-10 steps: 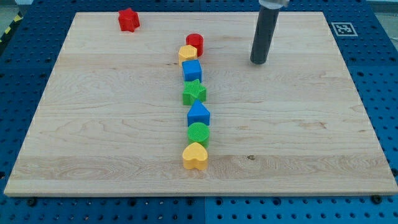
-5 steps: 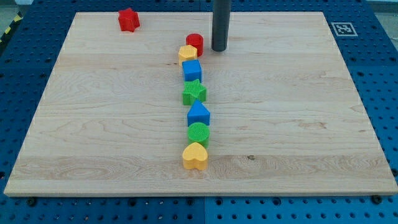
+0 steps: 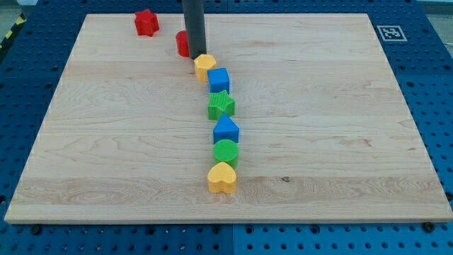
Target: Move the red circle to the left of the red star
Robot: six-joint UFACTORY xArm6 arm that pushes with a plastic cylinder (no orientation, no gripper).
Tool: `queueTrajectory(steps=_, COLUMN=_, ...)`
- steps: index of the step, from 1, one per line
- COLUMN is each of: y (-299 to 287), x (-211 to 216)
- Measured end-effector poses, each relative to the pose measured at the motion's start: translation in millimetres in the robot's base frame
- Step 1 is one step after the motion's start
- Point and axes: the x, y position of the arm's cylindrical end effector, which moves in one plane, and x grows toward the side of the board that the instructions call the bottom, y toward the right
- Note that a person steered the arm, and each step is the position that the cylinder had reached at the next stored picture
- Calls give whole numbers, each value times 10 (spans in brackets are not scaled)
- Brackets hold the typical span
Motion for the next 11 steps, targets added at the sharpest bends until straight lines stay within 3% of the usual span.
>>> queueTrajectory(steps=3, y=425, x=-45)
queueTrajectory(steps=11, y=-990, x=-330)
